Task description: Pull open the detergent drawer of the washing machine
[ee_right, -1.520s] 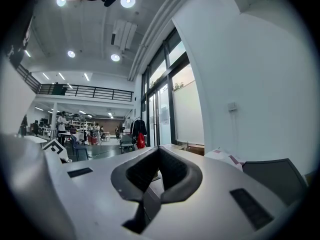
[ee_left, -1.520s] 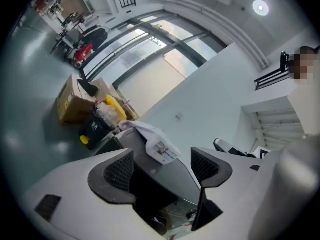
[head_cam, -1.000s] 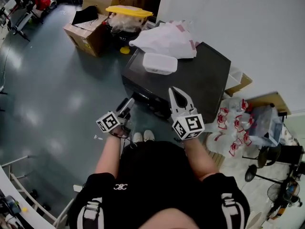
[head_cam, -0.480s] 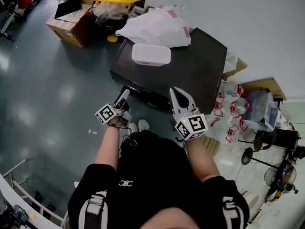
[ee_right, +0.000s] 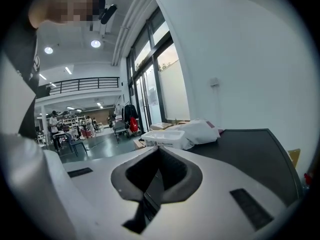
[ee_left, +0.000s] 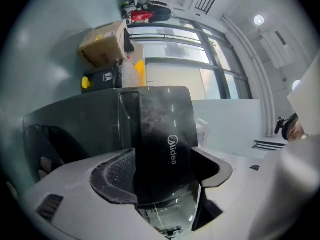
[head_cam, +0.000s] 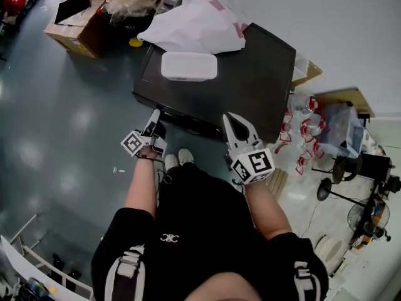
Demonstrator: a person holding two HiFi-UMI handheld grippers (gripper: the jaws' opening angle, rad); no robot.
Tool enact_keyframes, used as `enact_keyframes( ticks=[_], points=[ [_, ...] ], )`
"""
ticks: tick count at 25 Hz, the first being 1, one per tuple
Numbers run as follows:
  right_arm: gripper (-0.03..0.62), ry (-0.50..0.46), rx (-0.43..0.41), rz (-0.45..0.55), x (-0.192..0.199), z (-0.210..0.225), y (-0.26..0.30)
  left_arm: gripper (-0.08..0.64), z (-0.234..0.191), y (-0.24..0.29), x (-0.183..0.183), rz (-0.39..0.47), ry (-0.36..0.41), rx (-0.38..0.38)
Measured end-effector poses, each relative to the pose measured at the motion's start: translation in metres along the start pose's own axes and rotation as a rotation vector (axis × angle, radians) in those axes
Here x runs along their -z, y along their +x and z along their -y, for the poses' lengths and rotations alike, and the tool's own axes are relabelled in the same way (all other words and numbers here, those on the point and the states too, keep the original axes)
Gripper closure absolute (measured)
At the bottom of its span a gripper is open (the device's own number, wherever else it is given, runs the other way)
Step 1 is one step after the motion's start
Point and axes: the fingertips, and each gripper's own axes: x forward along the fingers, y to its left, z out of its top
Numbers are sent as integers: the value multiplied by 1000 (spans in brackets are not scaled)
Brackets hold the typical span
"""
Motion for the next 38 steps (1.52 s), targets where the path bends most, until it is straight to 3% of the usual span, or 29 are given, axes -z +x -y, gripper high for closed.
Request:
enact_keyframes(
  ticks=[8, 12, 17, 21, 26, 38],
  points=[
    [592, -8, 4, -32, 4, 2, 4, 218, 3, 14, -5, -44, 38, 122],
    [592, -9, 0, -43, 7, 2, 7, 247, -2, 16, -6, -17, 61, 164],
    [592, -14, -9, -53, 10, -1, 6, 292, -5, 12, -9, 17, 43, 222],
    [592, -15, -14, -65, 13, -5, 4, 321, -6, 10, -10, 4, -14, 257],
    [592, -21, -15, -77, 15, -5, 0, 347, -6, 9, -12, 23, -61, 282],
    [592, -35, -29, -59, 2, -10, -6, 370, -8, 2, -8, 19, -77, 273]
  ],
)
